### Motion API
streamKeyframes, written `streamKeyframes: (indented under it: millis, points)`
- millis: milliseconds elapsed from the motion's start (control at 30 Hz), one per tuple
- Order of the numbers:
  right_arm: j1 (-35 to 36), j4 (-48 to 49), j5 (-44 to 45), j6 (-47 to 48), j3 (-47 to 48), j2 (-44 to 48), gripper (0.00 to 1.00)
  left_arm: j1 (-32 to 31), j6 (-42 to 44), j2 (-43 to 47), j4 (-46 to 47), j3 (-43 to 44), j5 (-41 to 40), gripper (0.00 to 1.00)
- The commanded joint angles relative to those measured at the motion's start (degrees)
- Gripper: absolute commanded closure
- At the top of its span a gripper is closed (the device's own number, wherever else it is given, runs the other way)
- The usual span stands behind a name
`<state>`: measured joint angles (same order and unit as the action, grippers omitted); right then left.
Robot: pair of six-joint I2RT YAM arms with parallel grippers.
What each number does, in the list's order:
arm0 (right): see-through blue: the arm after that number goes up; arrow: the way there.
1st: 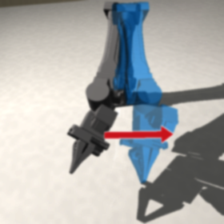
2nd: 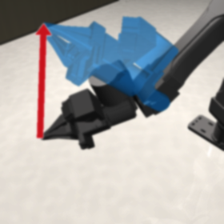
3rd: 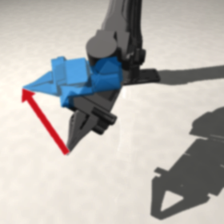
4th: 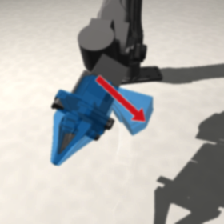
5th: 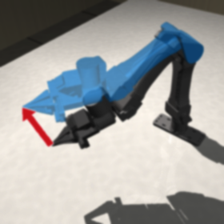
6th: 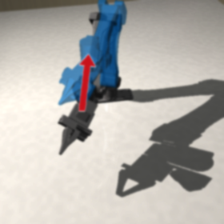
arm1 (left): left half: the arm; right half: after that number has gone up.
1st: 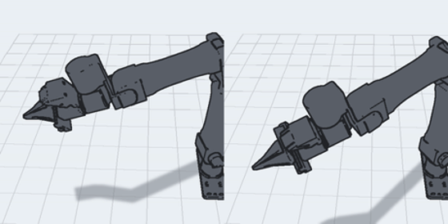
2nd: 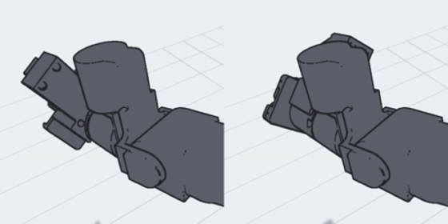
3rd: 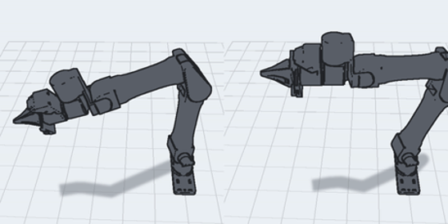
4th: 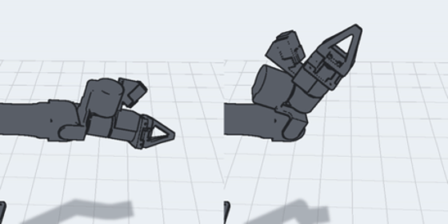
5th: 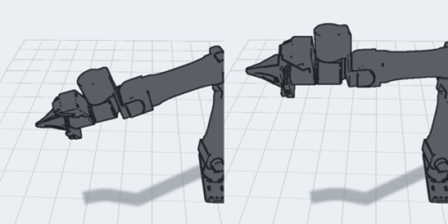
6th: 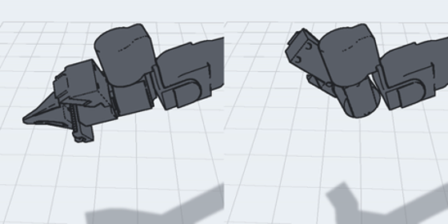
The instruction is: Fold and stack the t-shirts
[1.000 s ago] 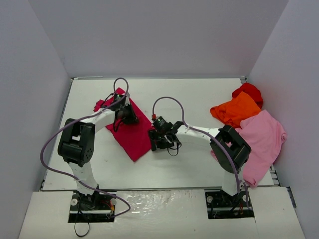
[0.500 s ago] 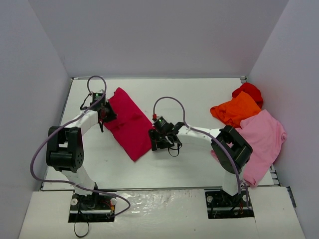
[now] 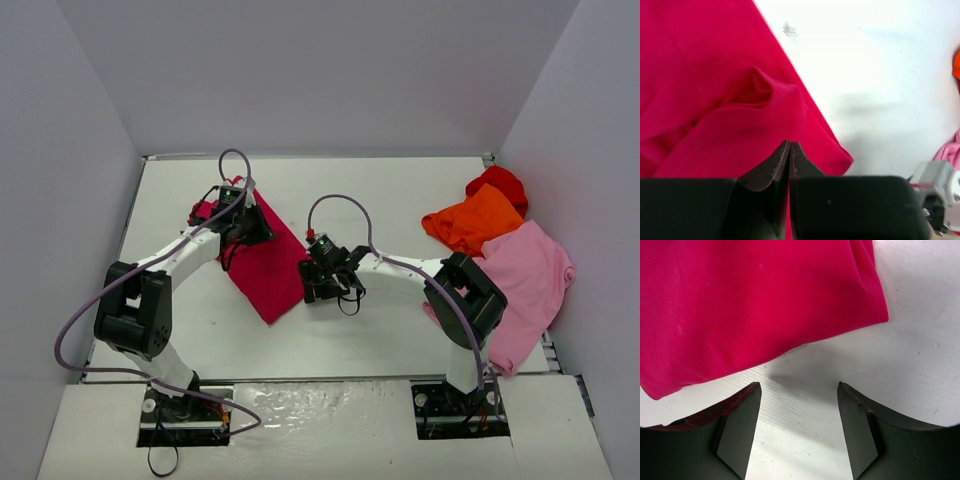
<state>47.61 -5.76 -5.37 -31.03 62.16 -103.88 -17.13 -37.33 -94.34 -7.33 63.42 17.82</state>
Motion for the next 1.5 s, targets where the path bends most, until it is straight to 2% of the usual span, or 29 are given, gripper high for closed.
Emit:
streamKeyframes:
  millis: [0,333,600,800,967,1033,1067,1133,1167,1200,1467]
  points:
    - [-0.50,3.39,-0.16,-4.25,-4.62,2.29,0.37,0.61,-0.65,-0.77,3.19,4.29,0.69,1.00]
    - [-7.02,21.99,-10.87,-12.07,-19.01,0.39,0.34,-0.01,0.61,-8.11,5.06,6.64,-0.14,1.00]
    - [-7.27,22.93,-8.03,-13.62,-19.68,-2.38,0.34,-0.10,0.85,-11.23,6.33,6.63,0.57,1.00]
    - [-6.56,24.19,-6.75,-14.85,-17.39,-4.77,0.34,-0.10,1.29,-11.57,6.36,6.90,0.72,1.00]
    - [-3.68,21.32,-3.26,-14.85,-13.48,-6.68,0.36,-0.10,1.82,-11.22,6.28,7.24,0.46,1.00]
    - [-2.53,21.05,-2.55,-15.02,-12.67,-7.47,0.41,-0.10,1.91,-11.28,6.19,7.22,0.38,1.00]
    - [-1.89,20.95,-2.48,-15.05,-12.27,-7.64,0.49,-0.09,1.94,-11.20,6.17,7.14,0.38,1.00]
    - [-0.53,20.24,-2.03,-15.25,-11.30,-8.74,0.84,-0.02,2.13,-11.07,6.04,7.01,0.38,1.00]
    - [0.02,19.66,-1.86,-15.29,-10.99,-9.20,0.95,-0.01,2.29,-11.00,5.86,6.98,0.38,1.00]
    - [0.43,19.02,-1.71,-15.29,-10.79,-9.53,0.99,-0.01,2.48,-10.94,5.58,6.97,0.35,1.00]
    - [1.43,14.64,0.46,-14.03,-12.48,-4.96,1.00,0.17,3.59,-9.66,3.70,6.41,-0.72,1.00]
